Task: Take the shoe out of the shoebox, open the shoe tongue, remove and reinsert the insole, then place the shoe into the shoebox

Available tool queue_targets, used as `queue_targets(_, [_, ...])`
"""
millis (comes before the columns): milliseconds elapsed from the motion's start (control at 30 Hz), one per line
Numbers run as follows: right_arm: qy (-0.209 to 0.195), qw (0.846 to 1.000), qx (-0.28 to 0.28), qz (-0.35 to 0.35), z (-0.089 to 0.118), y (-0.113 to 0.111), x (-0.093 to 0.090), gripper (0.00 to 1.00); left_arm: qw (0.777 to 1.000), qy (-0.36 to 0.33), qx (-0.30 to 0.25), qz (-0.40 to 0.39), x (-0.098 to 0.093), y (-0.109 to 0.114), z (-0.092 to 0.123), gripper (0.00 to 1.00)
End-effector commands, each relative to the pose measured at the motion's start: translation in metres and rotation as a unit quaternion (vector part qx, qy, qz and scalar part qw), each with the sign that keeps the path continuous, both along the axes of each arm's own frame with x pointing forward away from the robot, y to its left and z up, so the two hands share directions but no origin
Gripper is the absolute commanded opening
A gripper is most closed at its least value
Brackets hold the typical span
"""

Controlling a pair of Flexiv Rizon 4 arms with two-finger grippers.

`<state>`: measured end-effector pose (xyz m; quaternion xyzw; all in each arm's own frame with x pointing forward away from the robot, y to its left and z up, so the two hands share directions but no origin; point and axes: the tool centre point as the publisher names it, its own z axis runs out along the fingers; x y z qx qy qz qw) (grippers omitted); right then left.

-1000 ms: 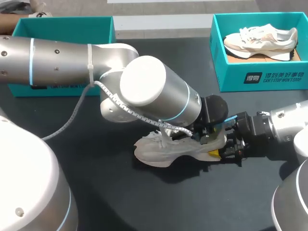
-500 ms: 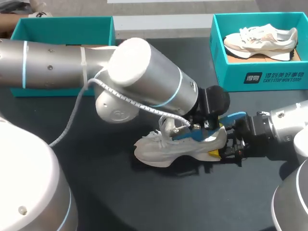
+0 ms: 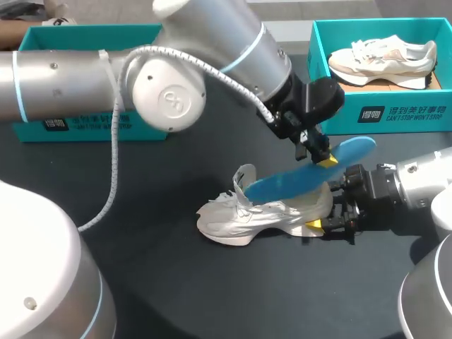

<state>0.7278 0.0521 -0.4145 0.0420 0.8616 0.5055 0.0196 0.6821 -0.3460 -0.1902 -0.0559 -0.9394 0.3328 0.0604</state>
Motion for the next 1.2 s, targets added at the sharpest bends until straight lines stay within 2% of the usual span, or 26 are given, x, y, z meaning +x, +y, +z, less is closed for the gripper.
queue_targets(33, [0.000,1.000,-0.003,-0.001,-0.005,0.004,0.001,0.00,0.999,0.022,-0.006,-0.024,0.000,0.008,0.031,0.00])
queue_targets(200, [0.000,1.000,-0.003,-0.001,-0.005,0.004,0.001,0.00,0.998,0.034,-0.046,-0.023,-0.001,0.006,0.056,0.00])
queue_targets(333, [0.000,1.000,-0.003,-0.001,-0.005,0.004,0.001,0.00,0.997,0.022,-0.078,-0.003,0.000,0.008,0.075,0.00])
queue_targets(400, [0.000,1.000,-0.003,-0.001,-0.005,0.004,0.001,0.00,0.996,0.010,-0.085,-0.021,-0.003,0.009,0.082,0.00])
queue_targets(900, [0.000,1.000,-0.003,-0.001,-0.005,0.004,0.001,0.00,0.996,0.010,-0.085,-0.021,-0.003,0.009,0.082,0.00])
queue_targets(1000, [0.000,1.000,-0.003,-0.001,-0.005,0.004,0.001,0.00,0.989,0.072,-0.122,0.042,-0.005,0.024,0.083,0.00])
queue_targets(1200, [0.000,1.000,-0.003,-0.001,-0.005,0.004,0.001,0.00,0.959,0.170,-0.191,0.126,-0.015,0.037,0.112,0.00])
